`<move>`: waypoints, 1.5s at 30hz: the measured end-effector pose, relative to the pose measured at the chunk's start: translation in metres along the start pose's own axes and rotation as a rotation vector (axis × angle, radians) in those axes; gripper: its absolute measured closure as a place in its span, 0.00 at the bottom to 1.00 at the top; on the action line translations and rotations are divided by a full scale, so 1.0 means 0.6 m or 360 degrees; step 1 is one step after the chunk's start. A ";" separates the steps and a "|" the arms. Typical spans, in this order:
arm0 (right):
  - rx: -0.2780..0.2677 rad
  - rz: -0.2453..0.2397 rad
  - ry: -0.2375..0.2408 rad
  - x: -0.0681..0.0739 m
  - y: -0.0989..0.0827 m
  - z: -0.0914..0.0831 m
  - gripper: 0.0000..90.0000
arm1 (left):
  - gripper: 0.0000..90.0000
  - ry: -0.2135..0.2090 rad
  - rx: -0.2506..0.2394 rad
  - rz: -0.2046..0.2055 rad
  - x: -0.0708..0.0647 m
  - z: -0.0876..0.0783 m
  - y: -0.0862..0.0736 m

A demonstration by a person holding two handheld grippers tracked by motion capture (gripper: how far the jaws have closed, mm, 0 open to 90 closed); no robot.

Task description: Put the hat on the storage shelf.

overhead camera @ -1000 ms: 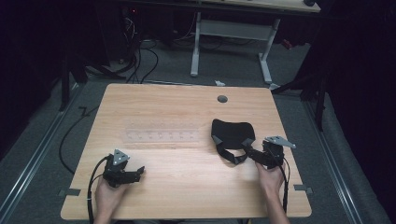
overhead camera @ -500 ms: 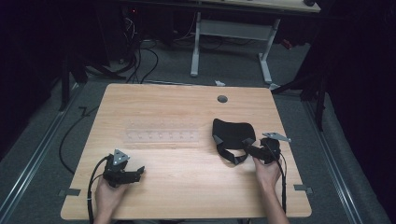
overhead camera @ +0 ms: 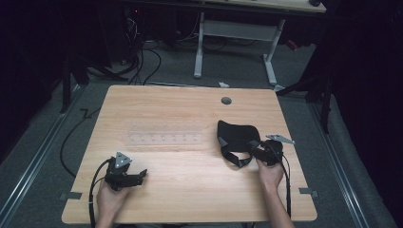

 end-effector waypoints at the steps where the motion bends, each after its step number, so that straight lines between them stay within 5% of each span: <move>1: -0.0010 0.0000 0.0002 0.000 0.000 0.002 0.44 | 0.17 0.0000 0.0001 0.0001 0.000 0.000 0.000; 9: -0.0024 0.0020 0.0023 0.002 -0.004 0.014 0.48 | 0.17 0.0001 0.0001 0.0001 0.000 0.000 0.000; 19: -0.0011 0.0029 0.0092 0.008 -0.010 0.021 0.70 | 0.17 0.0002 0.0000 0.0001 0.000 0.000 0.000; 29: -0.0096 0.0054 0.0216 0.014 0.000 0.011 0.89 | 0.17 0.0002 -0.0001 0.0001 0.000 0.000 0.000; 45: -0.0123 -0.0018 0.0257 0.010 0.018 -0.015 0.94 | 0.17 0.0002 0.0001 0.0008 0.000 0.000 -0.001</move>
Point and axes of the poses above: each handheld gripper's, and its own axes: z roughly forward along the jaws, y roughly out of its top, x roughly to its left, the point moved 7 cm from there along z, roughly forward along the jaws, and after that the axes turned 13 degrees about -z, right-handed, at the moved point
